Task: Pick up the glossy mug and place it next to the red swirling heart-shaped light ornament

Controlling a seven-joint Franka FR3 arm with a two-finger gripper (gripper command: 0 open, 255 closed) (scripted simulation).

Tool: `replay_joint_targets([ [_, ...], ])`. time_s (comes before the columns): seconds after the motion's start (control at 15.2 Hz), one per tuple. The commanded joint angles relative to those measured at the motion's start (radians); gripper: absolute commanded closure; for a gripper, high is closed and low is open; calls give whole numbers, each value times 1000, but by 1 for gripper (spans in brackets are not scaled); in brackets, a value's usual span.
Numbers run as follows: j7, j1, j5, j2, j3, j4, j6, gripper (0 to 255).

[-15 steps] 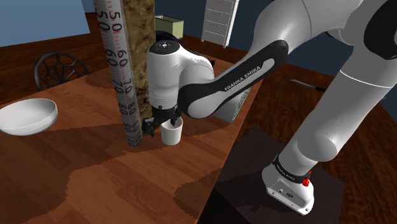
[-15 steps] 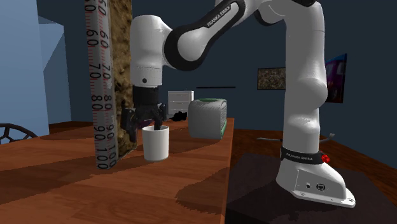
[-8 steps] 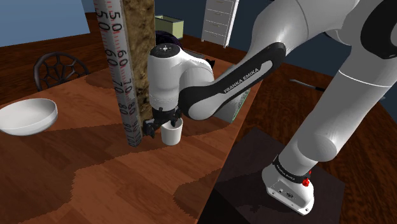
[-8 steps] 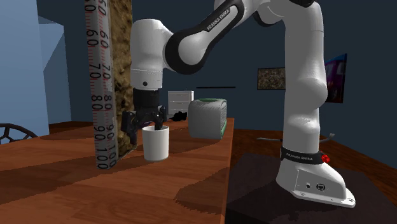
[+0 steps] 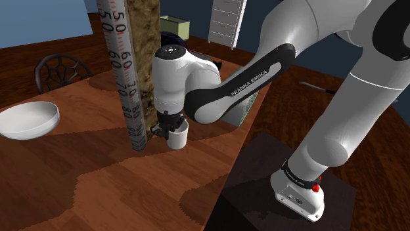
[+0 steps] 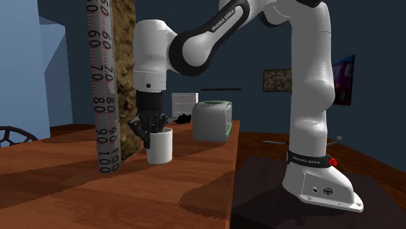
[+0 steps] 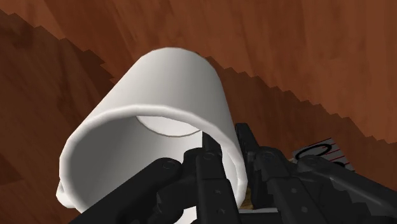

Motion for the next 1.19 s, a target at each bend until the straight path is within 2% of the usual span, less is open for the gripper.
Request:
replay_joint_targets([
  [0.0,0,0,0,0,0,0,0,255],
  [0.13,0,0,0,0,0,0,0,255],
  [1.12,-118,-2,136,-131,-3,91,-180,255],
])
